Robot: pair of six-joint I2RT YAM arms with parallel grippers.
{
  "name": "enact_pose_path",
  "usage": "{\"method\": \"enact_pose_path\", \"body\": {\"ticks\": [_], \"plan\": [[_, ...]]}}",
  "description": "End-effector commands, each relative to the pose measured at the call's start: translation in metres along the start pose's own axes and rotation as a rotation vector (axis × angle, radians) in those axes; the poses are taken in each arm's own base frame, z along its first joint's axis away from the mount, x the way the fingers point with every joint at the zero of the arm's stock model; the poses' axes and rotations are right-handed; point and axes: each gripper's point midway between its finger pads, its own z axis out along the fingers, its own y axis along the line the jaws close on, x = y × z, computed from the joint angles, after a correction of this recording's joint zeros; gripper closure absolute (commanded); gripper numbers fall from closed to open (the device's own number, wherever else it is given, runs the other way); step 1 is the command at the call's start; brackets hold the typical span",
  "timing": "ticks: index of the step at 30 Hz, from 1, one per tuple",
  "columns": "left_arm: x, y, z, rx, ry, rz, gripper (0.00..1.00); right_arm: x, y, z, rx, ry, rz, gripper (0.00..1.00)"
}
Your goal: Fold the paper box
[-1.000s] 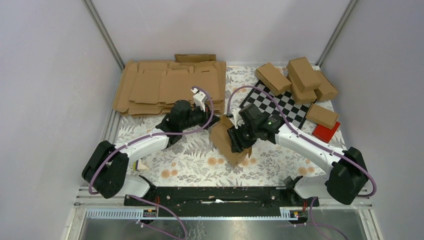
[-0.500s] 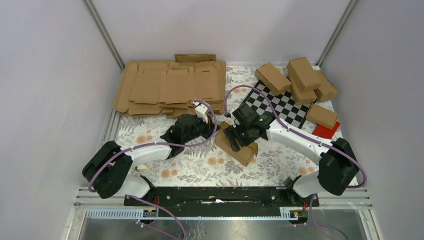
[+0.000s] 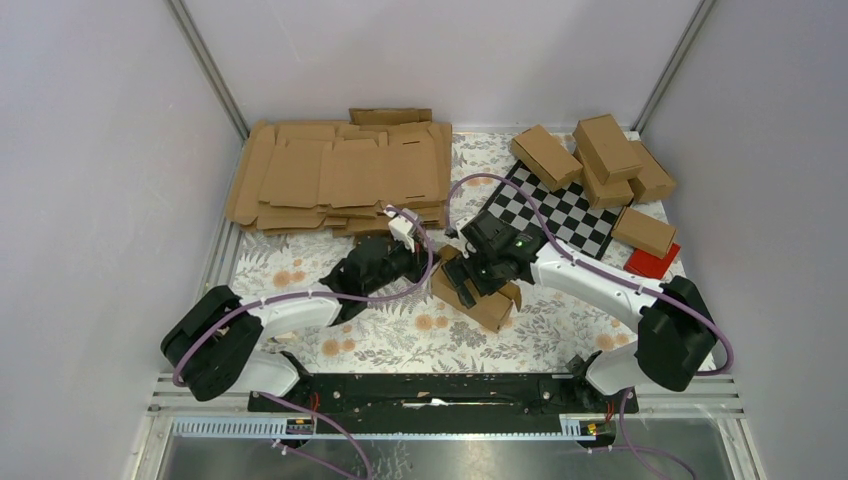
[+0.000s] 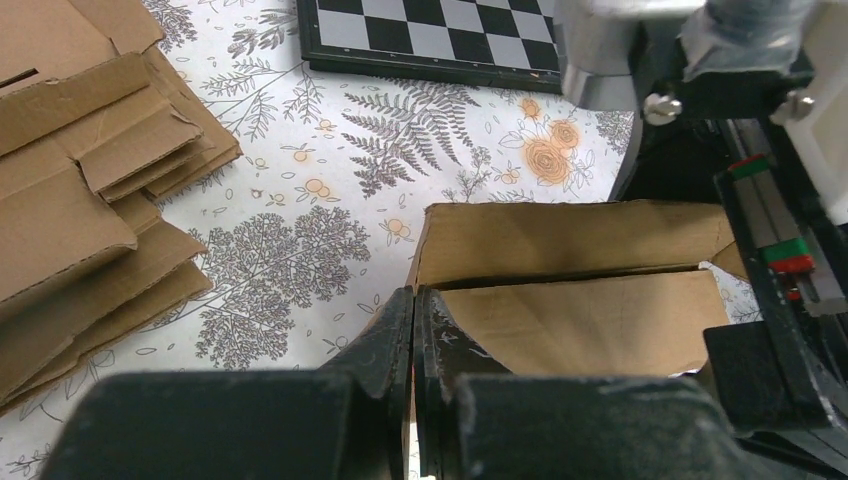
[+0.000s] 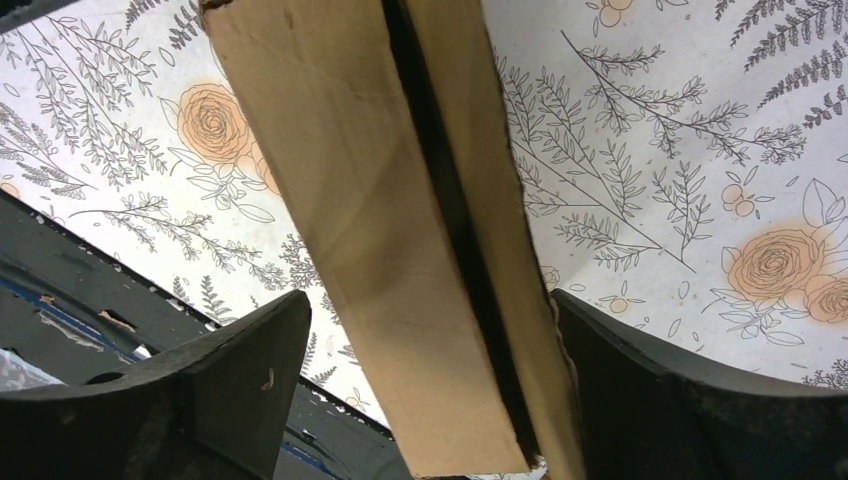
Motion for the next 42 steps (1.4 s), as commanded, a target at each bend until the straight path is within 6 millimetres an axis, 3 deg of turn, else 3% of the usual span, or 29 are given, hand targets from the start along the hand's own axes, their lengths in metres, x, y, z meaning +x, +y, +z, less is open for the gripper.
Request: {"method": "enact_pose_path", "body": {"ticks": [1,5,20,31,42], "plan": [[-0.013,-0.01,-0.006,0.018,-0.063,0.0,1.0,-0.003,-0.006,0.0,0.058,-0.019,-0.016,0.08],[-0.01,-0.014,-0.009,0.023,-0.064,-0.001,1.0,-0.004,-0.014,0.001,0.109,-0.027,0.011,0.17],[0.026,-0.028,-0.017,0.012,-0.03,-0.029,0.99,-0.003,-0.013,0.001,0.102,-0.044,0.029,0.2],[0.039,-0.014,-0.014,-0.13,0.034,-0.045,0.99,-0.008,-0.012,-0.006,0.105,-0.074,0.013,0.1],[0.026,-0.034,-0.003,-0.153,0.035,-0.16,1.0,-0.002,-0.013,0.0,0.133,-0.052,0.013,0.15]]}}
